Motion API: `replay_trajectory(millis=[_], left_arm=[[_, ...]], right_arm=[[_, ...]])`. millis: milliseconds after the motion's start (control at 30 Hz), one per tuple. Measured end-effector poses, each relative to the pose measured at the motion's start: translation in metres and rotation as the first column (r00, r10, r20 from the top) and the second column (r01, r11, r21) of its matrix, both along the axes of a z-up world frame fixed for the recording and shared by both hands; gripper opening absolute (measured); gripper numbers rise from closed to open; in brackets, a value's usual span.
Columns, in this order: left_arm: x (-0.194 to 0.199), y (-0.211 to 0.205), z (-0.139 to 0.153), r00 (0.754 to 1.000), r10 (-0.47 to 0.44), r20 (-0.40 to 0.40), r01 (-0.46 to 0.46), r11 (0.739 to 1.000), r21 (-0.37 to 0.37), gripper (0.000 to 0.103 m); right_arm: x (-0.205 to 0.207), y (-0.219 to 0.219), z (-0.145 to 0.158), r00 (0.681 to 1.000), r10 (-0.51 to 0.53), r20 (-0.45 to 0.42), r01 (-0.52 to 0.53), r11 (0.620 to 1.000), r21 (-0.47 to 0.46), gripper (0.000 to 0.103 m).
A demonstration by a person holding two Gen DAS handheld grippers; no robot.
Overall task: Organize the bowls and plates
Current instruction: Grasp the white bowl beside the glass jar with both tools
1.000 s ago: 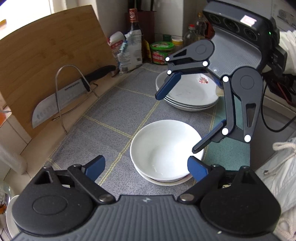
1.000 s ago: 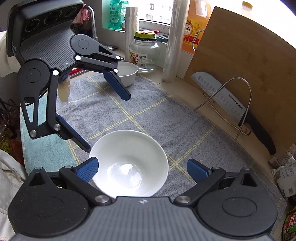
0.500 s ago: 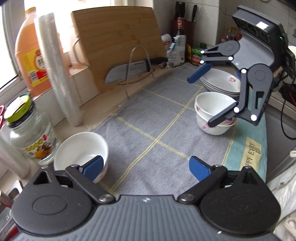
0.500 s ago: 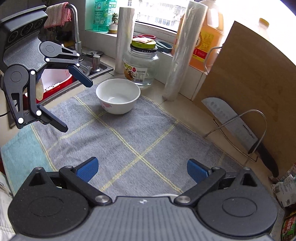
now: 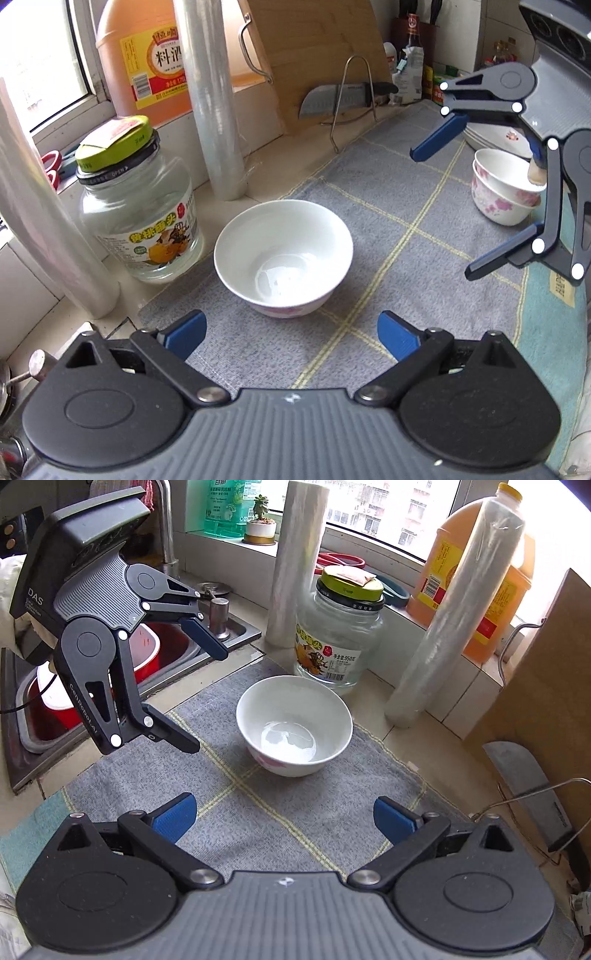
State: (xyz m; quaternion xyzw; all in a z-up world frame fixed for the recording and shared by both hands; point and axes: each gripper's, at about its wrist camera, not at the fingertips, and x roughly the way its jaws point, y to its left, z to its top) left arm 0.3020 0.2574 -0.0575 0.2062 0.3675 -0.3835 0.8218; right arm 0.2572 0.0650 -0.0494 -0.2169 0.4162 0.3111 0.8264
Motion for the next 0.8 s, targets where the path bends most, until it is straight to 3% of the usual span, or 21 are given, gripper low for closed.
replay_trajectory(millis=[533,800], left_arm=[[0.044,-0.009,-0.033,0.993,-0.116,0.01,0.115,0.992,0.054,0.098],[0.039,-0.023,-0.037,0.959,-0.281,0.034,0.277,0.955,0.104,0.096]], right_arm=[[0.072,0.028,-0.056,0.979,0.159,-0.127,-0.172,0.98,-0.096,0.102],[0.088,0.035,-0.07,0.962,0.234,-0.14,-0.249,0.962,-0.107,0.094]])
